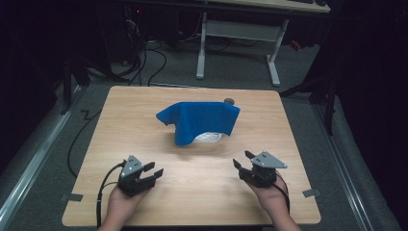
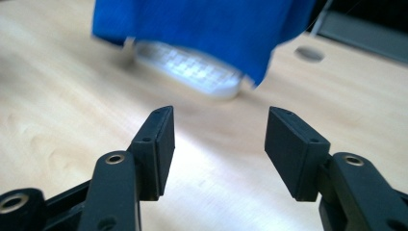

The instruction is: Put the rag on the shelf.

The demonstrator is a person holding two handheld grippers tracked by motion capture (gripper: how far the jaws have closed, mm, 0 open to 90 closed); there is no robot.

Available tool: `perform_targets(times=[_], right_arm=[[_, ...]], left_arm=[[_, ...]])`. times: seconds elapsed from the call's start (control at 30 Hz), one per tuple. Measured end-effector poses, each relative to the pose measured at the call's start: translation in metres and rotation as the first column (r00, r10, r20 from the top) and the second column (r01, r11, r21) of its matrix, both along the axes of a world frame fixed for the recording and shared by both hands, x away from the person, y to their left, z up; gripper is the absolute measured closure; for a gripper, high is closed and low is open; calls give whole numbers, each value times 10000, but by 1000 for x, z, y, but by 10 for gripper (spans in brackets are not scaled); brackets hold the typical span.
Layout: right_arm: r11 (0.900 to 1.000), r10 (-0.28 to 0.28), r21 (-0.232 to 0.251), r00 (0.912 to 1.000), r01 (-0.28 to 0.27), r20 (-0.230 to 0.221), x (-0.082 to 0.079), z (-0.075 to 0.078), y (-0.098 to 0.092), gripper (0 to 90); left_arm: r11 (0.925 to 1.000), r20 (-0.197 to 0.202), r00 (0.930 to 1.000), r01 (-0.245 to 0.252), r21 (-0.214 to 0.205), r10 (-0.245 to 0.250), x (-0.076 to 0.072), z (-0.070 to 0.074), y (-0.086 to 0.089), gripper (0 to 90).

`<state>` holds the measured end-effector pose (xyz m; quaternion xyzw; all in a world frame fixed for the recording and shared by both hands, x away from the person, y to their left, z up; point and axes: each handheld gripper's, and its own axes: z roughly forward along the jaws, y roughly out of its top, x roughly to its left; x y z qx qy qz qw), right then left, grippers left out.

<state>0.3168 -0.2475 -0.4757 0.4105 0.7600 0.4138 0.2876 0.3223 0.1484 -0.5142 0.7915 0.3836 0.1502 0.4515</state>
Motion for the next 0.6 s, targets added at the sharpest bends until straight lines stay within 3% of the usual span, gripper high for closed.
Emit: perform_targets(times=[0.13, 0.2, 0.23, 0.33, 0.6], right_arm=[[9999, -33, 105, 9991, 37, -431, -17, -22, 8, 427], [10000, 9, -27, 9980, -11, -634, -27, -35, 11, 451], [9998, 135, -102, 9960, -145, -881, -28, -37, 14, 430], [9983, 341, -436, 9959, -379, -832, -29, -40, 19, 434], [9976, 444, -482, 9947, -490, -929, -24, -43, 21, 437]], left_arm=[[9988, -297, 9993, 249, 418, -237, -9, -12, -5, 547], [9985, -193, 9994, 289, 461, -280, -10, -12, -6, 543], [9979, -169, 9992, 374, 534, -365, -10, -14, -8, 542], [9976, -325, 9985, 454, 526, -437, -8, -16, -8, 543], [9989, -462, 9986, 274, 375, -257, -4, -18, -4, 540]])
